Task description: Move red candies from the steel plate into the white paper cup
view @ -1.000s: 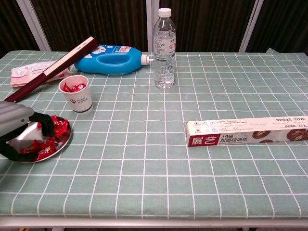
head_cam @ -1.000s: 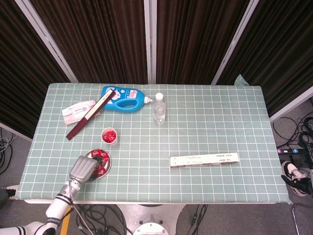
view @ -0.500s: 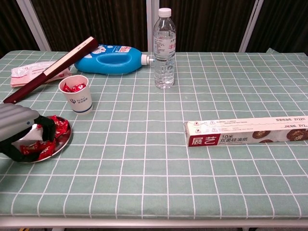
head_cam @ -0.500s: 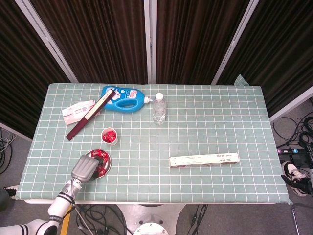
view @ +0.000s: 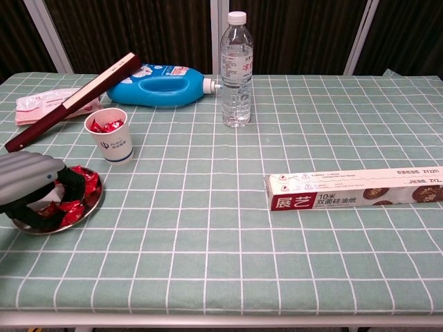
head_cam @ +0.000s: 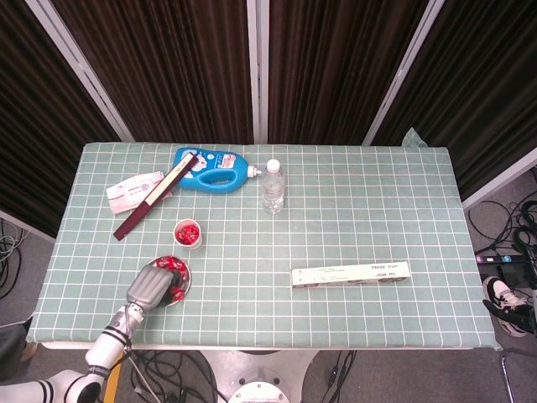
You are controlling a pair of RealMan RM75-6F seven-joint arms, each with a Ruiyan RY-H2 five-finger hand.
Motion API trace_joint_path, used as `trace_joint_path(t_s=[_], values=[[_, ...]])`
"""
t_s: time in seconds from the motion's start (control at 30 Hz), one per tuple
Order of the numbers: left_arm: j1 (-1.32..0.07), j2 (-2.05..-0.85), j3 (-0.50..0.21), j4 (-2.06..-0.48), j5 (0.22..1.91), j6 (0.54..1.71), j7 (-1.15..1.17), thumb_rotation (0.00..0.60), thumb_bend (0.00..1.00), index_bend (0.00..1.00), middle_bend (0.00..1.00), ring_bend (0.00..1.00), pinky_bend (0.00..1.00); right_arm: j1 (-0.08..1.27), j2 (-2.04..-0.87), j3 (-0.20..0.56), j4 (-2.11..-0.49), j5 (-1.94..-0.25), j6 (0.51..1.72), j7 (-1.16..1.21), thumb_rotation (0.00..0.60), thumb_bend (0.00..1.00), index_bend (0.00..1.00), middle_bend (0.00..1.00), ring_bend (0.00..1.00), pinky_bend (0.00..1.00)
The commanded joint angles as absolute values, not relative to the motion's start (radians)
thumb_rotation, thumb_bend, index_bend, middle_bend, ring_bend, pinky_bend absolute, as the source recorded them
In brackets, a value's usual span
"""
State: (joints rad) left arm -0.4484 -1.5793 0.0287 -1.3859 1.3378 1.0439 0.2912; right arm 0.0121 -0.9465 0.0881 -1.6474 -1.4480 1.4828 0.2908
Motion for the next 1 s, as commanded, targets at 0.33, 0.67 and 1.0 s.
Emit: trace_joint_path(t_s=[0.33,0.67,1.0], values=[[-0.454,-1.521,-0.040,-1.413,1.327,1.058,0.149,0.600,0.51,0.65,0.73,0.90,1.00,0.012,-0.945,0.089,-1.650,-1.450,1.487,0.290,0.600,0.03,0.00,0.14,0.00,0.37],[-0.547,-1.452,-0.187,-1.458,1.297,1.057,0.156,0.600,0.50,0.64,0.72,0.90,1.00,0.010,-0.945,0.088,-1.647,-1.451,1.489,0.293,0.600,0.03,0.00,0.14,0.00,0.37],[-0.659,-1.513,-0.215,-1.386,1.201,0.956,0.319,0.600,0.49,0.57,0.62,0.90,1.00,0.004,-0.944,0.088,-1.642,-1.439,1.490,0.298,0.600,0.03,0.00,0.14,0.00,0.37]])
